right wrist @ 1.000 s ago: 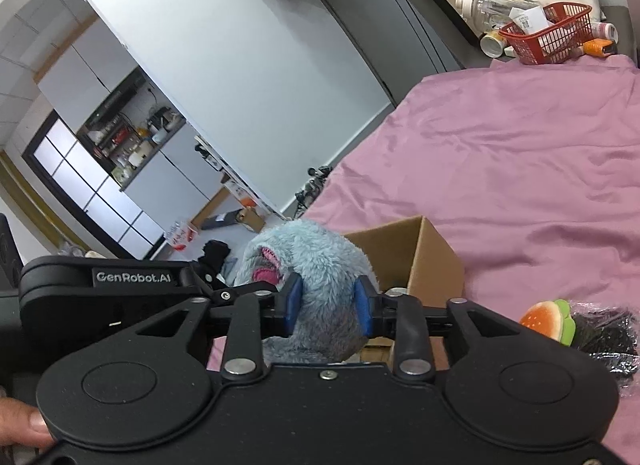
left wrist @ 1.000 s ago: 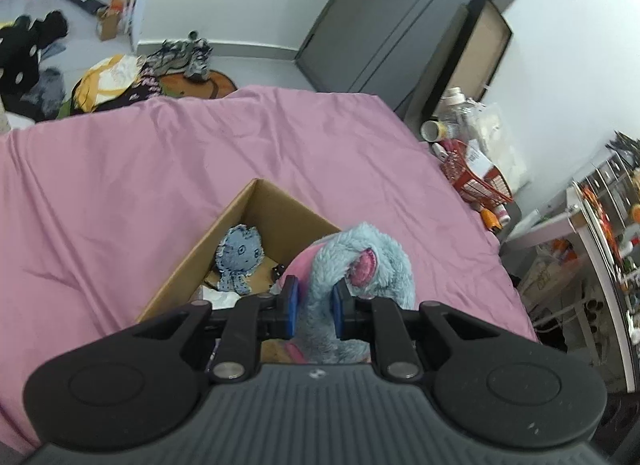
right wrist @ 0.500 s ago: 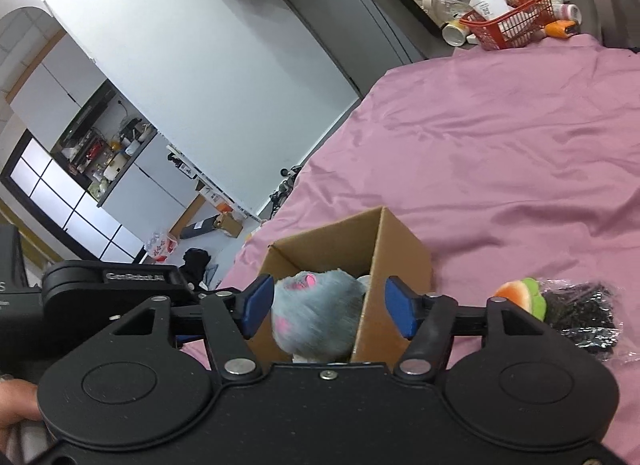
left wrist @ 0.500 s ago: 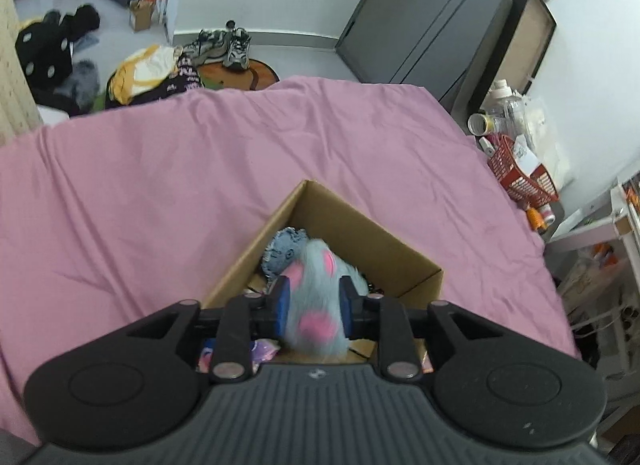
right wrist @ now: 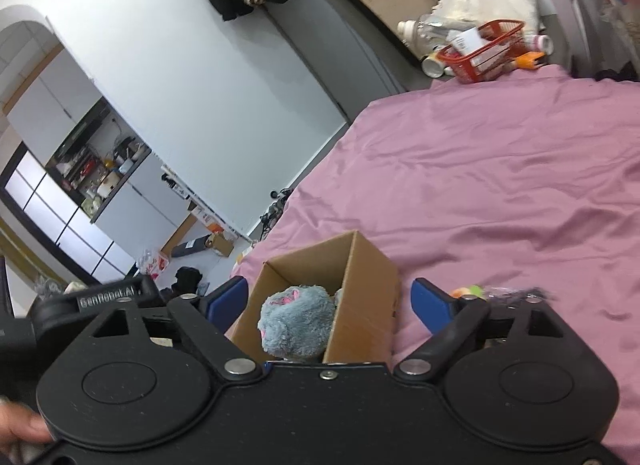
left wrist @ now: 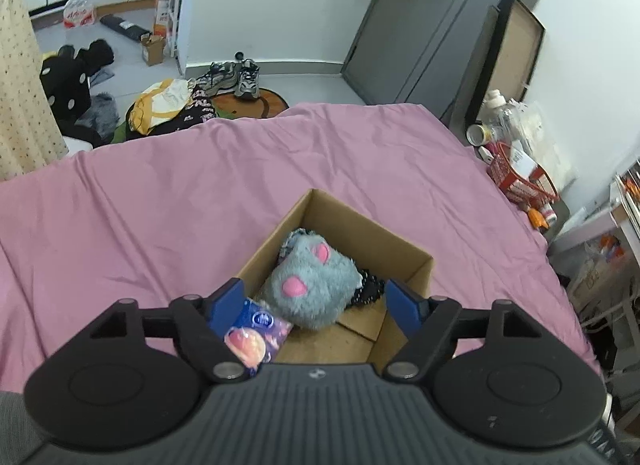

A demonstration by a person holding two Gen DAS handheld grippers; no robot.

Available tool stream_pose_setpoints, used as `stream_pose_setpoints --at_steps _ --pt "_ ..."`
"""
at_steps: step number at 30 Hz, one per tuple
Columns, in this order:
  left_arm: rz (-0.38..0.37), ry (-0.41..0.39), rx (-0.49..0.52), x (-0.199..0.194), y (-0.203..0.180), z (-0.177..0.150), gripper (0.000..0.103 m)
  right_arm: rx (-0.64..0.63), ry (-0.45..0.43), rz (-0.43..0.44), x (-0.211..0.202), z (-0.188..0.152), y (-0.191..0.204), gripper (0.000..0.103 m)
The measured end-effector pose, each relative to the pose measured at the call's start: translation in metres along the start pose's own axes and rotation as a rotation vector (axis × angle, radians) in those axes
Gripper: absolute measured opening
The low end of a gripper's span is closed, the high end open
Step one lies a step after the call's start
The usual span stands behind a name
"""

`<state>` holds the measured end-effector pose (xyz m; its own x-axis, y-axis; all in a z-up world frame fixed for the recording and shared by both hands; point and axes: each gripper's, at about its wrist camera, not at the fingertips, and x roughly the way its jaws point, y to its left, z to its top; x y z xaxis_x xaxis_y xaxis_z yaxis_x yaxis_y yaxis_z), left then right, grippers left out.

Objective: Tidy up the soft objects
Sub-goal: 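Lower the gray plush into the box and open the right tool, then grasp the black sequined bag with the right tool while the left grasps the burger toy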

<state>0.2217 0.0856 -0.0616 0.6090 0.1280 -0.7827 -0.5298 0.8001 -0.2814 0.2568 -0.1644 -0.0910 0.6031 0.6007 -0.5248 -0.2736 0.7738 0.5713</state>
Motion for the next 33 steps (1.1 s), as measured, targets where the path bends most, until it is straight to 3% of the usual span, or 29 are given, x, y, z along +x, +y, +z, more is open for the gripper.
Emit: stream_pose_setpoints --at_steps 6,10,16,21,33 --pt "-0.002 -0.025 0.038 -0.019 -0.011 -0.011 0.078 0.012 0.002 -0.037 -0.01 0.001 -0.01 0.092" --pt "0.007 -0.042 0.05 -0.032 -0.015 -0.018 0.083 0.015 0.001 -0.025 -0.018 0.003 -0.013 0.092" --pt "0.053 -0.081 0.155 -0.038 -0.028 -0.031 0.084 0.041 0.01 -0.019 -0.035 0.003 -0.026 0.094" --pt "0.07 -0.049 0.138 -0.036 -0.031 -0.044 0.084 0.046 0.001 -0.019 -0.049 0.015 -0.037 0.095" --pt "0.075 -0.06 0.19 -0.041 -0.061 -0.065 0.084 0.045 0.028 -0.051 -0.07 0.029 -0.062 0.103"
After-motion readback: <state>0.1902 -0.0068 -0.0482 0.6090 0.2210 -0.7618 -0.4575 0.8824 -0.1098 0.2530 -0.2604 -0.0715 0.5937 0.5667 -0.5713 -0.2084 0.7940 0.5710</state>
